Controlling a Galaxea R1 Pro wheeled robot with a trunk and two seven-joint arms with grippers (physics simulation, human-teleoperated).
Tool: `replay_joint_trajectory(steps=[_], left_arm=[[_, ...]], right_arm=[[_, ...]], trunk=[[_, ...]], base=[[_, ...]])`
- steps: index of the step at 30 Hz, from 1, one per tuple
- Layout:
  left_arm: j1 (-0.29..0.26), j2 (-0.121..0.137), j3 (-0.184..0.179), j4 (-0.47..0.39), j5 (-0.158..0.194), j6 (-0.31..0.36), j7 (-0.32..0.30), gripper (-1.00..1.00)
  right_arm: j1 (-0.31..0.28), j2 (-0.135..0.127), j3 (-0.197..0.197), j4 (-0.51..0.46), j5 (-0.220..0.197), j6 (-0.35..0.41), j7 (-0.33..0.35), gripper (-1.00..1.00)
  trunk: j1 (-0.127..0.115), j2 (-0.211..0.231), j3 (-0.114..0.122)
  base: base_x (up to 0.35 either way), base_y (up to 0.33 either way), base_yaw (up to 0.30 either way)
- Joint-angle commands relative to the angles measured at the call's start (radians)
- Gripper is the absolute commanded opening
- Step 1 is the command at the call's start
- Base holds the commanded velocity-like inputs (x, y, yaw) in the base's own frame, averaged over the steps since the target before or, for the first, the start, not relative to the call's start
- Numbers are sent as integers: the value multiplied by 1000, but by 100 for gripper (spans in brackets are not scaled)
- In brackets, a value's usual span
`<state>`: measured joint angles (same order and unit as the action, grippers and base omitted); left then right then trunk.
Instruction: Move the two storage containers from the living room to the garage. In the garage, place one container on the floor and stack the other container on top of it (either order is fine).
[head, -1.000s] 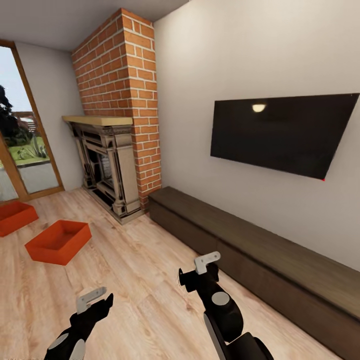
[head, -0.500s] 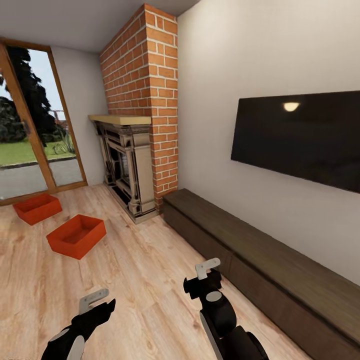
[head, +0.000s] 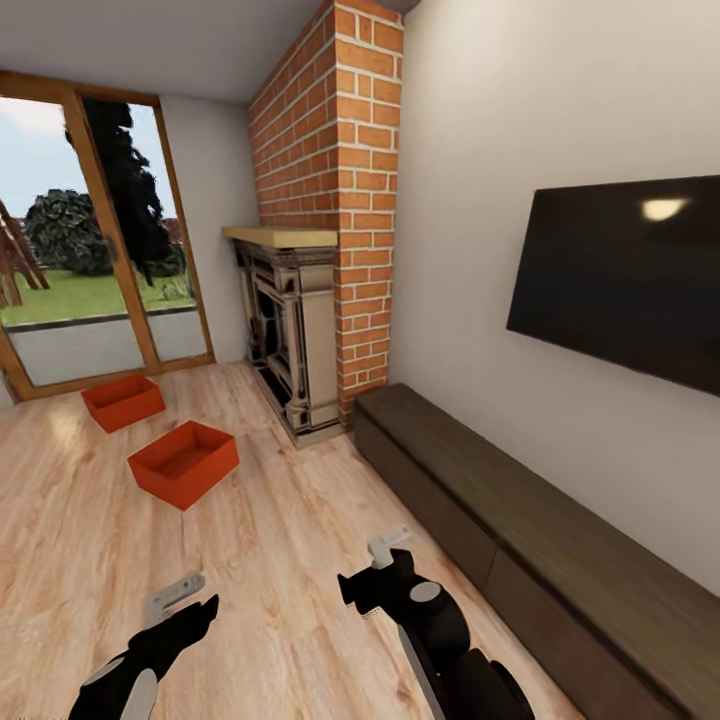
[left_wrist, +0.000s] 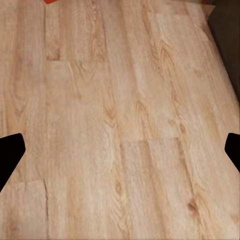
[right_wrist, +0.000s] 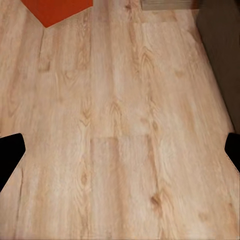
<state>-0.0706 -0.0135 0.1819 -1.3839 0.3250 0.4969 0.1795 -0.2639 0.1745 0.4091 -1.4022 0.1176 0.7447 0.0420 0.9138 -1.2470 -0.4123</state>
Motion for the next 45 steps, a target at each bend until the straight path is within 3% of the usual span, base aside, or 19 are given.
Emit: replay_joint_trajectory(steps=[1,10,45], left_arm=[[0,0,1,1,0,0,0,100],[0,0,5,20,1,0,-2,100],[0,0,7,43,3,0,-8,100]], right_arm=[[0,0,0,-2,1,-3,1,100],[0,0,3,-10,-1,-67,-15,100],[0,0,4,-9,4,-72,-16,100]], trunk=[[0,0,-1],[0,0,-2],[0,0,-4]], base=[[278,-222,267],[283,-207,273],[335,-30,285]])
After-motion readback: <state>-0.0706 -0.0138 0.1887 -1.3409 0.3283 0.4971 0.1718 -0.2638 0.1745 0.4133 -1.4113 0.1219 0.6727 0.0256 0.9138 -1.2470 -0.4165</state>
